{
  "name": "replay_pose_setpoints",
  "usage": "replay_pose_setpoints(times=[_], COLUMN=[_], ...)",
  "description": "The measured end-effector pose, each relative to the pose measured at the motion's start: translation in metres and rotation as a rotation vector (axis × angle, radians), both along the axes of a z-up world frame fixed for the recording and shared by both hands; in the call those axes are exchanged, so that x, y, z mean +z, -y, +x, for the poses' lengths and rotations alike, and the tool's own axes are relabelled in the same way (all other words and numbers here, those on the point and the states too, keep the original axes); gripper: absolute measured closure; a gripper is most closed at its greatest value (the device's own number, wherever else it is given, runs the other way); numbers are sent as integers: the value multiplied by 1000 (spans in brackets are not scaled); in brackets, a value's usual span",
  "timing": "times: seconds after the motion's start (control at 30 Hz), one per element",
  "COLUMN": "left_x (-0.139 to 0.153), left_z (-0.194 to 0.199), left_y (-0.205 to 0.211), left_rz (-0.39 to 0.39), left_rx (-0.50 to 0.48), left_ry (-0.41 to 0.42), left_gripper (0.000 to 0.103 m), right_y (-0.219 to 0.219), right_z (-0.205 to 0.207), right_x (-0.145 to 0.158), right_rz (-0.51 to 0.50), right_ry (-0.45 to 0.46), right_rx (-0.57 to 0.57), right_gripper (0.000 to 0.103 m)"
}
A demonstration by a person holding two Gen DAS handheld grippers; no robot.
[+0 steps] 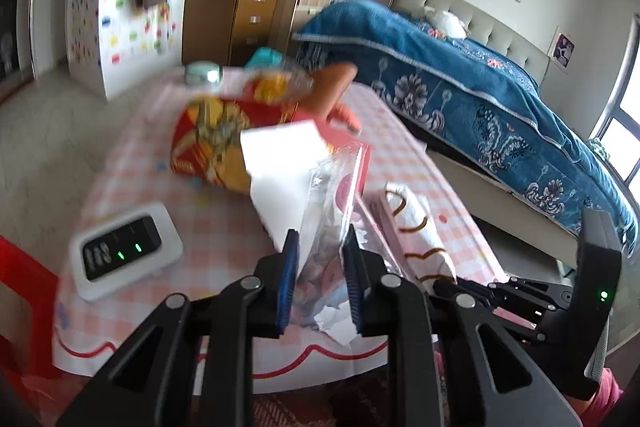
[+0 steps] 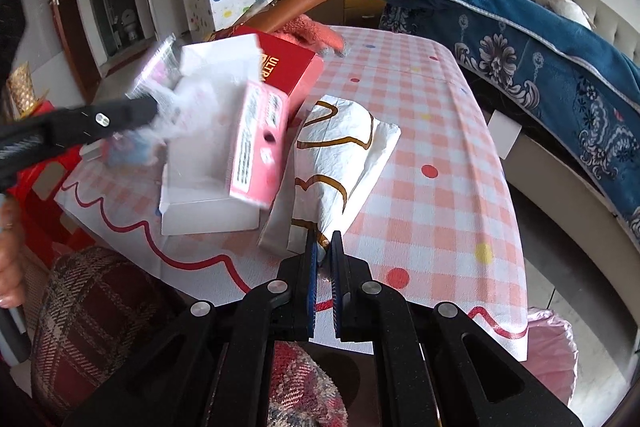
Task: Collect trash
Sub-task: 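Grasp the clear plastic bag with the left gripper while the right holds the paper bag, then carry both bags over the pink bin and open both grippers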
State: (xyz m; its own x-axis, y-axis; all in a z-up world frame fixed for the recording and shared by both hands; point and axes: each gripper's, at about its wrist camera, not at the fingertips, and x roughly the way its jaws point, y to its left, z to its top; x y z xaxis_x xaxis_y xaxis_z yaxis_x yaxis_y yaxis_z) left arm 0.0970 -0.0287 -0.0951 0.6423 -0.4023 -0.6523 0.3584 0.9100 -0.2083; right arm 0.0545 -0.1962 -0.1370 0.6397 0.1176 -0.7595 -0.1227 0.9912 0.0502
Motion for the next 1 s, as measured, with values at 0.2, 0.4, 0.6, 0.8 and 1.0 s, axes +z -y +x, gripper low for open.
replay_pose_setpoints(times=[0.2,0.4,0.6,0.8,1.0], left_x=[20,37,32,17,3], left_z=[-12,-29,-52,-79,-104], left_y=[10,37,83,146,212], left_rz=[-16,-28,7,39,52], left_rx=[-27,-83,-180,-335,-471], left_ry=[72,132,155,144,141], left_gripper=[87,87,87,87,87], right_y=[27,59,91,132,176], right_z=[-20,-49,-84,-126,-166], right_x=[31,52,50,38,27], right_rz=[0,-4,-12,-25,-34], right_ry=[101,137,103,57,17], right_rx=[-85,-172,-264,-393,-532], right_gripper=[97,97,97,97,96])
